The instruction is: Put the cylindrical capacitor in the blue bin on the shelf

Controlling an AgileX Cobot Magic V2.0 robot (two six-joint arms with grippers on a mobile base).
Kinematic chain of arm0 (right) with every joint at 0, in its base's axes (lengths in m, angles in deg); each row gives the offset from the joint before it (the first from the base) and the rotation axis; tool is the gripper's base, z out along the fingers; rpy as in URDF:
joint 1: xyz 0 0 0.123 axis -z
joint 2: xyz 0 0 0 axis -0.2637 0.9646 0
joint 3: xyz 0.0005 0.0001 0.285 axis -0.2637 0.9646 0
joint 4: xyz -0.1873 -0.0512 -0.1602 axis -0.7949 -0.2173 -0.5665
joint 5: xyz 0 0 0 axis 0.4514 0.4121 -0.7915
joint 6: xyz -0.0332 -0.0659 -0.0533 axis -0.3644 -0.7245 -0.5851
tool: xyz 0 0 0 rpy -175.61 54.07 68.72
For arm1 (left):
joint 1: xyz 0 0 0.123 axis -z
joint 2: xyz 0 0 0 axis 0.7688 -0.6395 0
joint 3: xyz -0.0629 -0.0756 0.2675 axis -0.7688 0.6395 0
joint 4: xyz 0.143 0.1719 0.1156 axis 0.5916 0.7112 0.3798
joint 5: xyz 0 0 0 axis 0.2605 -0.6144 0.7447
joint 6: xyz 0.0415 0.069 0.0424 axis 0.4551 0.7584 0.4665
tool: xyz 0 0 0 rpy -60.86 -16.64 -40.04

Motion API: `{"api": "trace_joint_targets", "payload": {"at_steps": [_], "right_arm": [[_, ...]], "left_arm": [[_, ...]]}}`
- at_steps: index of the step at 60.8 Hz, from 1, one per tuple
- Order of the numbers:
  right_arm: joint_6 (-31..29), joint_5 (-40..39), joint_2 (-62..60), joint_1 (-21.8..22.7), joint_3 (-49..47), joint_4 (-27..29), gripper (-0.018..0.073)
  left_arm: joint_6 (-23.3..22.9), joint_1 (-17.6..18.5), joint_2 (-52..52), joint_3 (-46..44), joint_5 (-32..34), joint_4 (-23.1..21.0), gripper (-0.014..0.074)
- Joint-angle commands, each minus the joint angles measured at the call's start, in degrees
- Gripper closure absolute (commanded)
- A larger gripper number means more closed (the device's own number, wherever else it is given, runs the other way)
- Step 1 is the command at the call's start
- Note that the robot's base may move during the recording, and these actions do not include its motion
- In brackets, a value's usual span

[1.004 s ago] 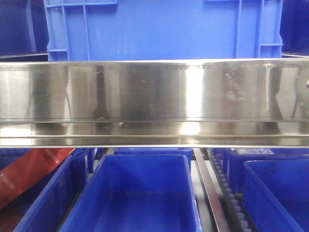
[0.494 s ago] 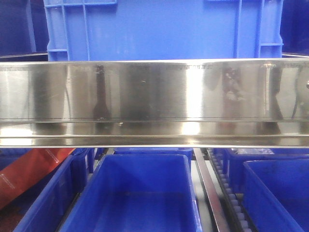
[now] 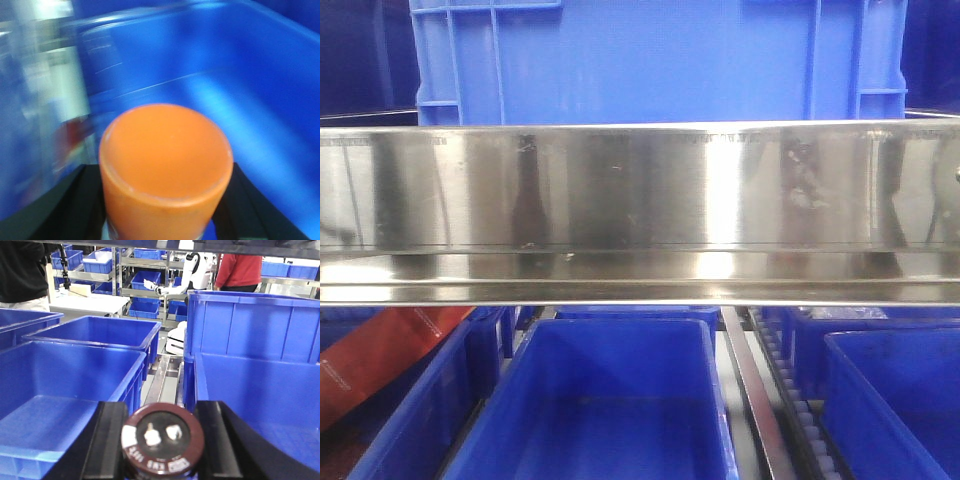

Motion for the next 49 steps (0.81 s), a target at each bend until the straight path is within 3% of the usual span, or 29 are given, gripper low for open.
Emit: {"api": "trace_joint_targets", "payload": {"at_steps": [1,12,27,35,43,49], "right_arm": [[-0.30,-1.88,-0.01,-0.15,-0.34,-0.16,0.0585],[-0.30,-1.88,-0.01,-0.15,-0.34,-0.16,0.0585],[-0.30,-1.88,-0.01,-0.15,-0.34,-0.16,0.0585],[-0.30,-1.88,-0.01,-0.15,-0.34,-0.16,0.0585],[-0.30,-1.88,-0.01,-0.15,-0.34,-0.16,0.0585],[-0.30,-1.88,-0.01,-0.15,-0.34,-0.16,0.0585]], "left_arm": [[0.63,3.29,-5.41,-5.83,0.43,-0.77,0.0707],[0.63,7.84,-14.95,-13.32,0.43,-0.77,0.0707],[0.63,9.62,-20.83,-15.61,0.55,-0.77,0.0691],[0.63,9.62,-21.98,-15.61,0.55,-0.88,0.0519],[0.63,9.62,-22.36,-15.61,0.55,-0.98,0.0232],[0.63,9.62,-22.36,-15.61,0.41,-0.98,0.0075]]}}
